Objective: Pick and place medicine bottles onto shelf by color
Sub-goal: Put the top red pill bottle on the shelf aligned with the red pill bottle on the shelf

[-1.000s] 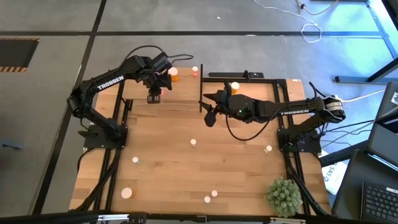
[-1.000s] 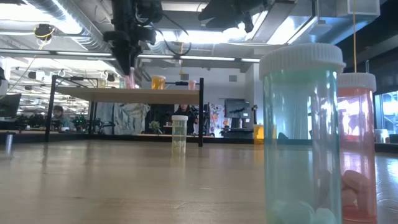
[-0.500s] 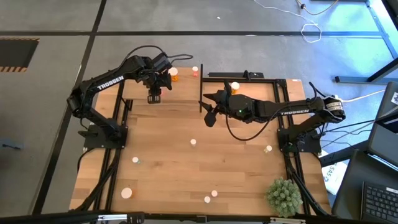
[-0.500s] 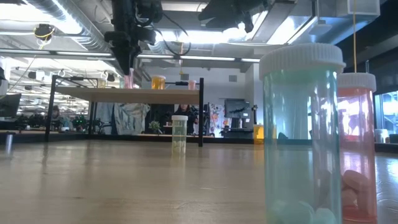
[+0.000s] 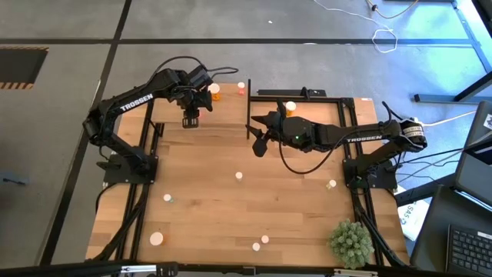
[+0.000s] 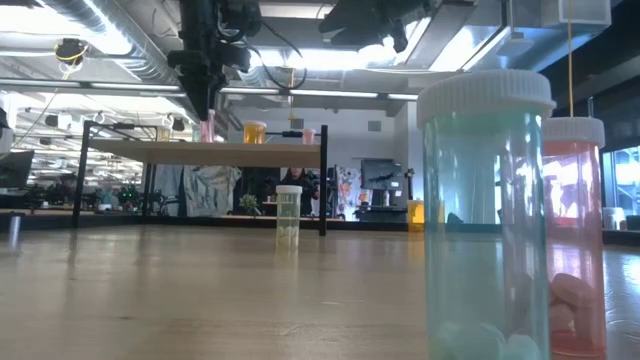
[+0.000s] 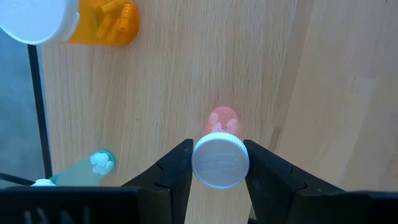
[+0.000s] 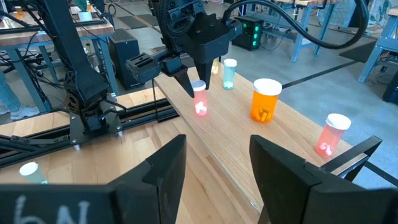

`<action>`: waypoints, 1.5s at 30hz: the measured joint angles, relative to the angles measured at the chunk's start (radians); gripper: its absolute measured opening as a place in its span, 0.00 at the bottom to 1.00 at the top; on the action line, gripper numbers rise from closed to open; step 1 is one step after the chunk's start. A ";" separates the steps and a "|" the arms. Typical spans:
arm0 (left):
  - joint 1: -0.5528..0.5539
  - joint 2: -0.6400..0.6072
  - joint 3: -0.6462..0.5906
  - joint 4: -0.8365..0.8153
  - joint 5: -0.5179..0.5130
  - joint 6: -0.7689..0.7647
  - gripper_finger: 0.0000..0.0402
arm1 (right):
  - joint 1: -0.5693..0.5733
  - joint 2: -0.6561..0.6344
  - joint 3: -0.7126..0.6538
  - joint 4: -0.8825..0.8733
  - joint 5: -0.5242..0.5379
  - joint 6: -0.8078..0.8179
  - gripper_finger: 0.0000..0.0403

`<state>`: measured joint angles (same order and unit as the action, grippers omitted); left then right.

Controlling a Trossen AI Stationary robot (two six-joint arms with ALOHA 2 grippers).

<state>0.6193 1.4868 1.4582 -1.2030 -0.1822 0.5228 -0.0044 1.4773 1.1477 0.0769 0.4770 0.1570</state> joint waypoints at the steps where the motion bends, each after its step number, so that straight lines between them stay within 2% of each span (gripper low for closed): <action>1: 0.000 0.000 0.000 0.000 0.000 0.000 0.32 | 0.000 0.000 0.000 0.000 0.000 0.000 0.44; 18: 0.000 0.000 0.000 -0.027 -0.002 0.005 0.32 | 0.000 0.000 0.000 0.000 0.000 0.023 0.44; 24: 0.000 0.000 0.000 -0.011 -0.053 0.061 0.32 | 0.000 0.000 0.000 0.000 0.000 0.023 0.44; 36: 0.000 0.000 0.000 0.004 -0.047 0.056 0.32 | 0.000 0.000 0.000 0.000 0.000 0.023 0.44; 45: 0.000 0.000 0.000 0.019 -0.045 -0.004 0.33 | 0.000 0.000 0.000 0.000 0.000 0.023 0.44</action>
<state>0.6197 1.4868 1.4586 -1.1839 -0.2271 0.5186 -0.0041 1.4773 1.1477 0.0769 0.4767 0.1799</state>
